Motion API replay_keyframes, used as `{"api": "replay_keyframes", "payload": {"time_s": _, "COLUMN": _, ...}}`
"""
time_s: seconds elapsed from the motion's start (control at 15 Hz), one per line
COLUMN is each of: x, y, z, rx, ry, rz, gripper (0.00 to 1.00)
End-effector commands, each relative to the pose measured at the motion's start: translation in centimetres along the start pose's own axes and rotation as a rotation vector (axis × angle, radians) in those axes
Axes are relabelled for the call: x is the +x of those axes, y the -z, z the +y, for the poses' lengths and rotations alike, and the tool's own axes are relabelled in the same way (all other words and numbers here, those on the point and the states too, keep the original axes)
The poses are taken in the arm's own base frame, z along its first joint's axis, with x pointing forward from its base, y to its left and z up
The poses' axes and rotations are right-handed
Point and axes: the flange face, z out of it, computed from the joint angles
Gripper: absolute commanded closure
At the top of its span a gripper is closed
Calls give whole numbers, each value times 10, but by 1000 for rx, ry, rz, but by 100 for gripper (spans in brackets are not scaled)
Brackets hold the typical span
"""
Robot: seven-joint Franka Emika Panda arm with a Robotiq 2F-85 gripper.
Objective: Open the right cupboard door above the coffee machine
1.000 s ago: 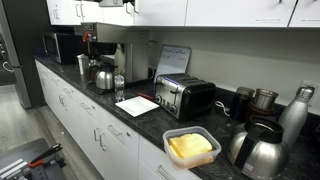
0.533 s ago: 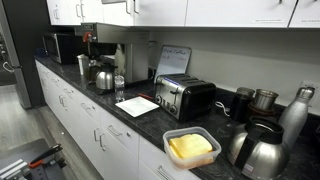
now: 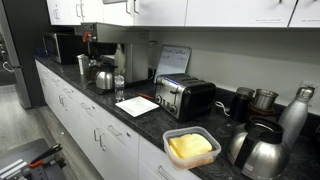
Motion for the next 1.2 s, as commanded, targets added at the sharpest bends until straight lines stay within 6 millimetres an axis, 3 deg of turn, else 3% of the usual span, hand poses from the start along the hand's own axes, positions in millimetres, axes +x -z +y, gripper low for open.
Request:
{"api": "replay_keyframes", "payload": {"time_s": 0.0, "x": 0, "y": 0, "z": 0, "rx": 0, "ry": 0, "rz": 0, "gripper": 0}}
{"api": "replay_keyframes", "payload": {"time_s": 1.13, "x": -6, "y": -6, "z": 2, "rx": -7, "ry": -9, "rz": 14, "gripper": 0}}
